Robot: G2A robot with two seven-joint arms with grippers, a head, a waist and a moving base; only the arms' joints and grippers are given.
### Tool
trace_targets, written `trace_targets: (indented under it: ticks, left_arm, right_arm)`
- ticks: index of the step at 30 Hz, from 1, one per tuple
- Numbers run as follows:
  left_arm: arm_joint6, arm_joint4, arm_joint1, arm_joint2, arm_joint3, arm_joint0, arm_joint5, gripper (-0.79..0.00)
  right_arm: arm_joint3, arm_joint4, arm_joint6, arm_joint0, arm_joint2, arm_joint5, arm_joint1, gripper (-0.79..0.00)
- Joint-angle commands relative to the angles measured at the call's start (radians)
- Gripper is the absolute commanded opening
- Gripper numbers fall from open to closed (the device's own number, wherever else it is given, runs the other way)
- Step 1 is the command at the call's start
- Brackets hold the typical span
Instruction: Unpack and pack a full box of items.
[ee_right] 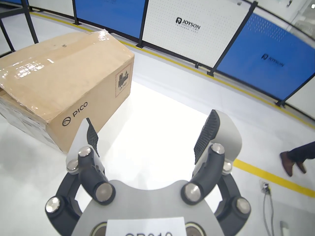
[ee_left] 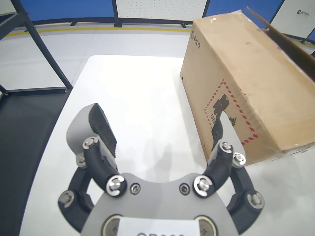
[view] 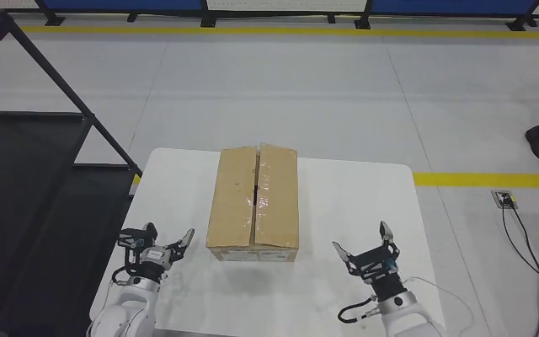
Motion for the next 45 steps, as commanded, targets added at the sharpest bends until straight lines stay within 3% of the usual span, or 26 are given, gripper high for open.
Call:
trace_targets:
  ticks: [1, 4, 13, 19, 27, 33, 45]
  left_arm:
    - [0.016, 0.002, -0.006, 0.032, 0.035, -0.028, 0.006, 0.0]
    - [0.059, 0.007, -0.013, 0.061, 0.071, -0.052, 0.024, 0.0]
    - [0.053, 0.014, -0.014, 0.069, 0.064, -0.051, 0.014, 0.0]
    - [0.023, 0.069, -0.019, 0.118, 0.068, -0.07, -0.001, 0.0]
    - [0.013, 0.102, -0.025, 0.153, 0.071, -0.073, -0.015, 0.0]
    - [0.006, 0.12, -0.028, 0.175, 0.064, -0.074, -0.027, 0.0]
    - [0.004, 0.215, -0.034, 0.243, 0.044, -0.08, -0.084, 0.0]
  right_arm:
    - [0.012, -0.062, 0.01, 0.031, -0.055, 0.022, -0.007, 0.0]
    - [0.016, -0.079, 0.013, 0.036, -0.062, 0.021, -0.007, 0.0]
    - [0.021, -0.082, 0.008, 0.034, -0.067, 0.023, -0.009, 0.0]
    - [0.072, -0.249, -0.075, 0.067, -0.157, 0.02, -0.017, 0.0]
    - [0.116, -0.302, -0.103, 0.098, -0.174, -0.022, -0.022, 0.0]
    - [0.128, -0.395, -0.065, 0.121, -0.192, -0.032, -0.025, 0.0]
    - [0.145, -0.43, -0.038, 0.145, -0.191, -0.041, -0.034, 0.0]
